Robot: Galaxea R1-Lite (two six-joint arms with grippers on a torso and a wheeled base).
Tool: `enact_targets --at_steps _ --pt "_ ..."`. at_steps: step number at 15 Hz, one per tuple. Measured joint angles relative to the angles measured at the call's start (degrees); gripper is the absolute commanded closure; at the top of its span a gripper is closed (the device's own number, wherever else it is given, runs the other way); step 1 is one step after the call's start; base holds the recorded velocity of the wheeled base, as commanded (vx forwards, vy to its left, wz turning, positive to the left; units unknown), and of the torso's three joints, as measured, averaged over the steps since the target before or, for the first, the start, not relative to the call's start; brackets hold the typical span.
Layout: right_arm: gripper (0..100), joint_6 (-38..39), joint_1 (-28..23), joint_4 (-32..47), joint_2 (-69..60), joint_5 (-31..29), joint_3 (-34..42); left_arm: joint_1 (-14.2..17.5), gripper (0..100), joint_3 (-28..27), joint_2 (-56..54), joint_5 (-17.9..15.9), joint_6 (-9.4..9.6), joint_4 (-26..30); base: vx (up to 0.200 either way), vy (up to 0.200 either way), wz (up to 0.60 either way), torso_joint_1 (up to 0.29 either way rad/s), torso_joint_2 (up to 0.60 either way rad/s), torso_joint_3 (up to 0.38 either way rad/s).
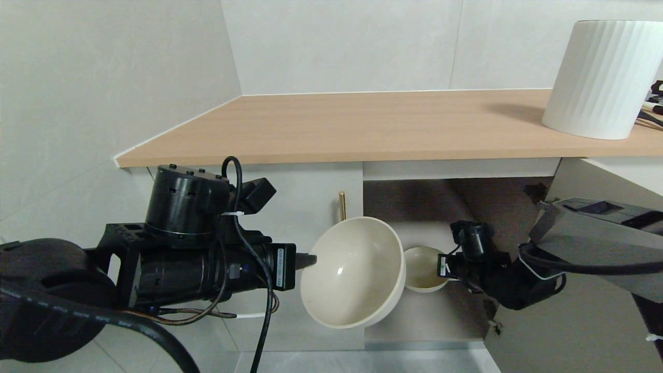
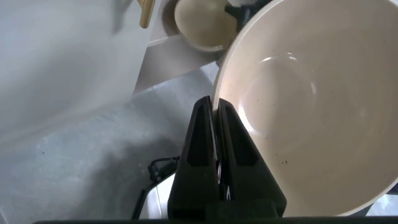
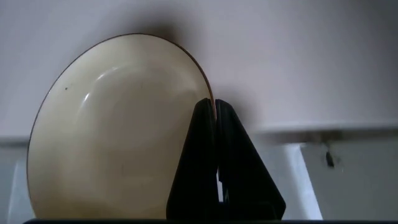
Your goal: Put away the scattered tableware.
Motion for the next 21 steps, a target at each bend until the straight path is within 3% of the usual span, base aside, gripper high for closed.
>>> enact_targets --at_steps 10,19,20,21 --pt "100 1.39 -3.22 4.33 6.86 -3.44 -14.01 0.00 100 0.02 0.05 0.02 0.00 0.00 0.000 0.000 0.00 0.000 0.00 0.000" --pt "100 2.21 -3.38 4.33 9.56 -4.45 -17.55 0.00 100 0.00 0.05 0.02 0.00 -0.02 0.000 0.000 0.00 0.000 0.00 0.000" --pt "0 2.35 -3.38 4.33 9.59 -4.53 -17.81 0.00 100 0.00 0.05 0.02 0.00 -0.02 0.000 0.000 0.00 0.000 0.00 0.000" --pt "0 2.57 -3.38 4.32 9.64 -4.86 -18.05 0.00 100 0.00 0.05 0.02 -0.01 0.00 0.000 0.000 0.00 0.000 0.00 0.000"
